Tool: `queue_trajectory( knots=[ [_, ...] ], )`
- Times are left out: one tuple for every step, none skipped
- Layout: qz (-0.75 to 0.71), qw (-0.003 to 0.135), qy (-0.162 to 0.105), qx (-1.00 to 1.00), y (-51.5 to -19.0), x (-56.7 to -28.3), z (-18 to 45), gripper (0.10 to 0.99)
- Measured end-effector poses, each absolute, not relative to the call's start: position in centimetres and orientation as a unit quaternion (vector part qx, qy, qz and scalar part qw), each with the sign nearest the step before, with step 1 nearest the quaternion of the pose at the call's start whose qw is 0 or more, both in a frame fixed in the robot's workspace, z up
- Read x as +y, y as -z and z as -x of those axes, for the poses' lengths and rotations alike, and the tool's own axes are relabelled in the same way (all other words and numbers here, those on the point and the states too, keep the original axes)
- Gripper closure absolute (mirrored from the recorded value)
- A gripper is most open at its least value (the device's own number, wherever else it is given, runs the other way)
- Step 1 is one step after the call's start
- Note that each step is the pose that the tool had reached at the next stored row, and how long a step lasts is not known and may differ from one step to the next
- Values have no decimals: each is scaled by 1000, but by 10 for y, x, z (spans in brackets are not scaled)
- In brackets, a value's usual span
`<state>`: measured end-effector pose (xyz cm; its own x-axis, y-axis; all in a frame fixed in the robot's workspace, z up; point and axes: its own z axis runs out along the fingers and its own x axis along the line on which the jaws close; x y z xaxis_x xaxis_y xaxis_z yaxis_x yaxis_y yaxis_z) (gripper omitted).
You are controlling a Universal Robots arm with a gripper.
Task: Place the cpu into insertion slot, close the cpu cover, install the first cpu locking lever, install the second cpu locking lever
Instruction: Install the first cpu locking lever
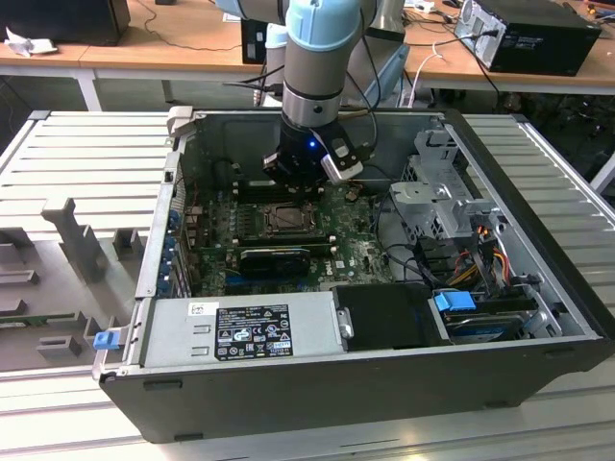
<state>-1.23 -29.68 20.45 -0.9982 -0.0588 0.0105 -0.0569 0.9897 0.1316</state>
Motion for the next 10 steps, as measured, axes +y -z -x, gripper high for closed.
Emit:
queue_trajectory(
  knots=[
    [-29,7,64,-998,-205,-297,12,980],
    [-29,8,61,-998,-204,-297,12,980],
    [-29,8,60,-998,-204,-296,11,980],
    [-29,8,58,-998,-204,-296,11,980],
    [-29,9,55,-998,-203,-296,10,980],
    [-29,9,53,-998,-203,-295,10,980],
    [-29,10,53,-998,-203,-295,10,980],
    [-29,10,53,-998,-203,-295,10,980],
    [-29,10,53,-998,-204,-295,10,980],
    [-29,10,53,-998,-206,-295,10,980]
  ],
)
